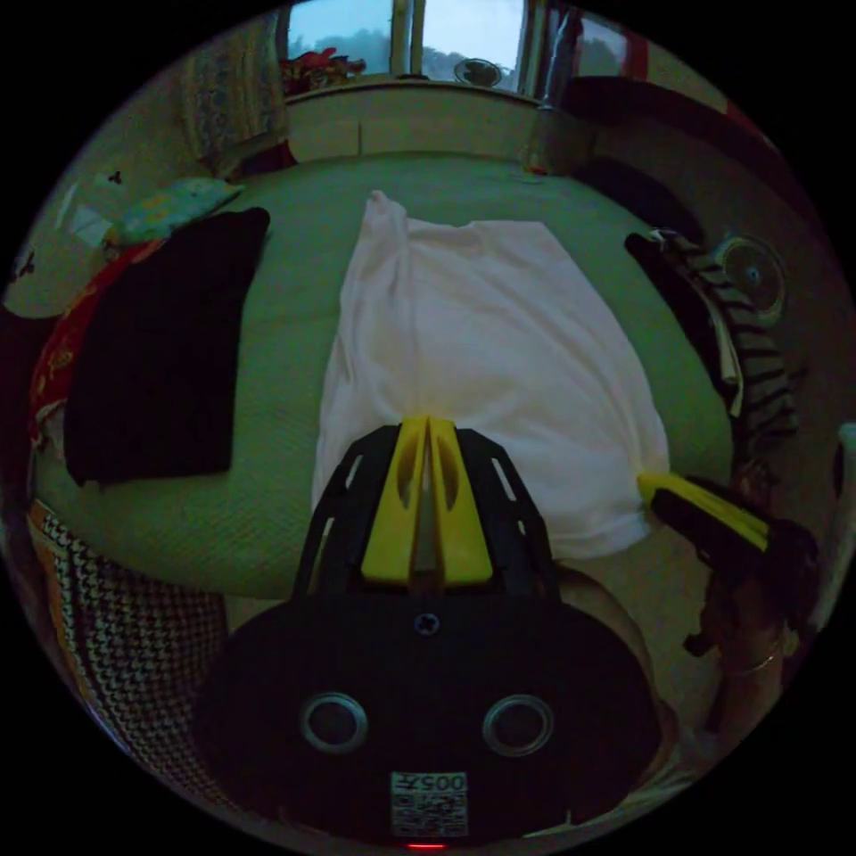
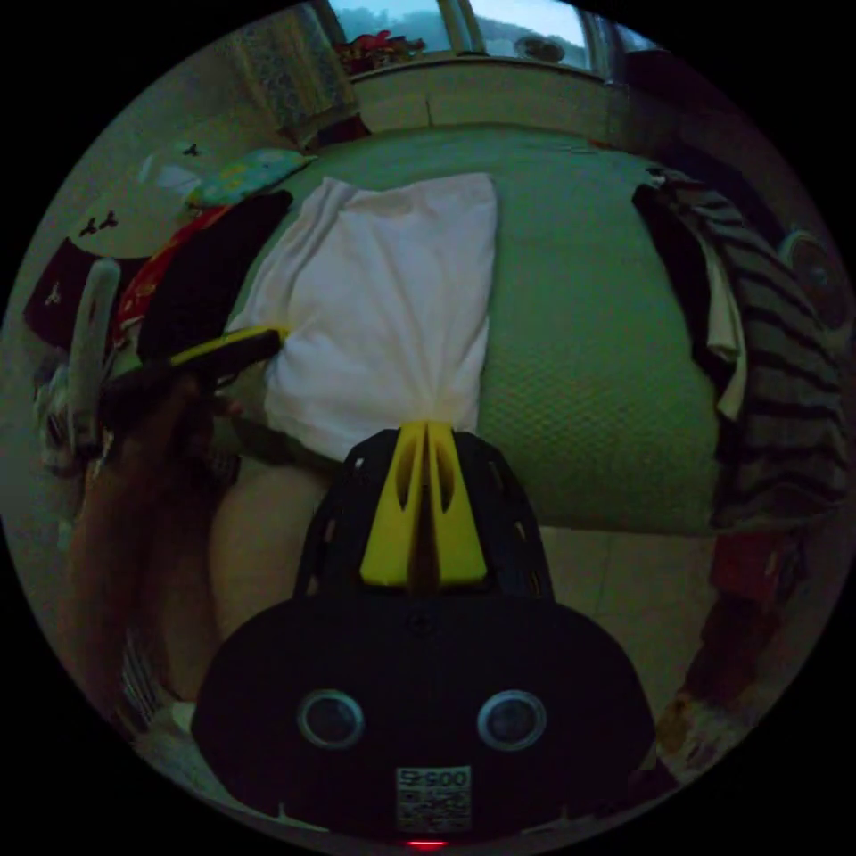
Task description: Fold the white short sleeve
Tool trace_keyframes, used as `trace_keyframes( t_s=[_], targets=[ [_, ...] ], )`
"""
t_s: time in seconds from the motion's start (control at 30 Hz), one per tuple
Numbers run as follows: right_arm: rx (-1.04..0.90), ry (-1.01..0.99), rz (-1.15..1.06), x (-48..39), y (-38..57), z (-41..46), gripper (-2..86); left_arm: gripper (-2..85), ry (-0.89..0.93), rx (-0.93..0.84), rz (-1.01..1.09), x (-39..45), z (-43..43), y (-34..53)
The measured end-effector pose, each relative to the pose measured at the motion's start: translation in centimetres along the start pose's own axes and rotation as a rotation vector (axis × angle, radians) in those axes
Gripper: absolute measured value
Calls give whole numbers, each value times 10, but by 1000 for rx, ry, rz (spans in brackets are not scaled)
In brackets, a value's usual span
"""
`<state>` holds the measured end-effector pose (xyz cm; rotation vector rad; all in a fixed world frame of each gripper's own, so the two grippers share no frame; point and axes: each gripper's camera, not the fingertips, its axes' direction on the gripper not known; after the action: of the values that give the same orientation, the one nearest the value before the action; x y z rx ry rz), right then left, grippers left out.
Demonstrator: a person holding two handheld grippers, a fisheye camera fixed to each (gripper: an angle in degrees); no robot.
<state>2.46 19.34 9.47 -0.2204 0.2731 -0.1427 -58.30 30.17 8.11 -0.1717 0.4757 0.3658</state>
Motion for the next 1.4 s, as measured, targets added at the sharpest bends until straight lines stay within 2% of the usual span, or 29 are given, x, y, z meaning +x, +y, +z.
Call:
trace_keyframes(
  t_s=[0.13,0.3,0.4,0.5,0.57,0.63,0.83,1.03,1.1,1.2,1.27,1.4],
  targets=[
    [28,79,-167,8,25,5,-15,-1,-68,-34,60,18,6,-26],
    [5,67,-188,28,45,4,-14,1,-83,-91,77,29,3,-60],
    [44,3,-144,49,58,-13,-10,8,-71,15,49,25,-20,-77],
    [125,90,-135,62,61,-31,4,32,-75,119,4,15,-36,-107],
    [167,189,-128,70,46,-36,32,51,-51,167,-28,7,-38,-133],
    [197,195,-130,78,29,-36,50,63,-39,193,-51,-1,-30,-172],
    [245,225,-165,92,-41,-17,76,70,32,135,-61,-9,12,-246],
    [127,330,-158,113,-98,36,55,77,29,82,-77,-17,43,-290],
    [87,323,-156,122,-101,50,33,68,-7,71,-105,-21,50,-298],
    [139,257,-146,135,-96,39,-5,51,-93,71,-130,-27,51,-309],
    [156,142,-77,153,-94,31,-11,44,-122,99,-156,-31,48,-313],
    [61,38,-38,177,-92,49,-6,43,-45,85,-221,-43,50,-318]
  ],
)
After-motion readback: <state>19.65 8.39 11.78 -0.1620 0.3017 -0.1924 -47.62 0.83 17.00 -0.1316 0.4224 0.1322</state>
